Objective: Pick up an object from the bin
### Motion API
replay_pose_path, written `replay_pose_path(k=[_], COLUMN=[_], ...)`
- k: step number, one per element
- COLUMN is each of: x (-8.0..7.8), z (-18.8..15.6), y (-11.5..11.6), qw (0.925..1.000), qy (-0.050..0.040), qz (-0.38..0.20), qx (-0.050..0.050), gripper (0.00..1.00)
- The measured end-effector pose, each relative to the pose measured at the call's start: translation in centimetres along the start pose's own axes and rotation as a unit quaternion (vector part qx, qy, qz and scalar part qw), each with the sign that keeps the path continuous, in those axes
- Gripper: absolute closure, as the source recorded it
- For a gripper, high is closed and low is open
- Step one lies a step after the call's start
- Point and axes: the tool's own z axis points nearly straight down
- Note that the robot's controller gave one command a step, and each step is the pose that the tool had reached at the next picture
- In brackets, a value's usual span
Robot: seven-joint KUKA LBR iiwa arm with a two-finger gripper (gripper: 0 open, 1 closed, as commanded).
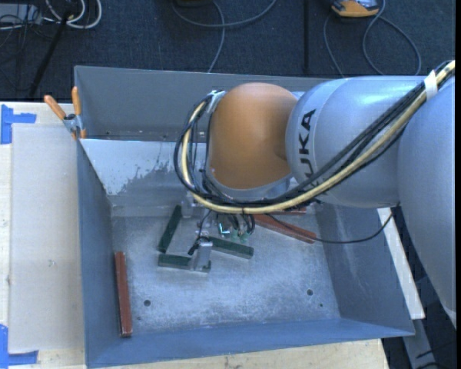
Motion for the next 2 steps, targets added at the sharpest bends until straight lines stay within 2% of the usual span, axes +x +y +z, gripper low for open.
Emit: replay_pose_path(k=[1, 2], x=[-2.8, -4.5], z=[11.1, 7.4], y=[-8.0, -10.3], qw=[1.0000, 0.9999], qy=[-0.0007, -0.0076], qz=[-0.010, -0.009], qx=[0.001, -0.001], gripper=[0.00, 0.00])
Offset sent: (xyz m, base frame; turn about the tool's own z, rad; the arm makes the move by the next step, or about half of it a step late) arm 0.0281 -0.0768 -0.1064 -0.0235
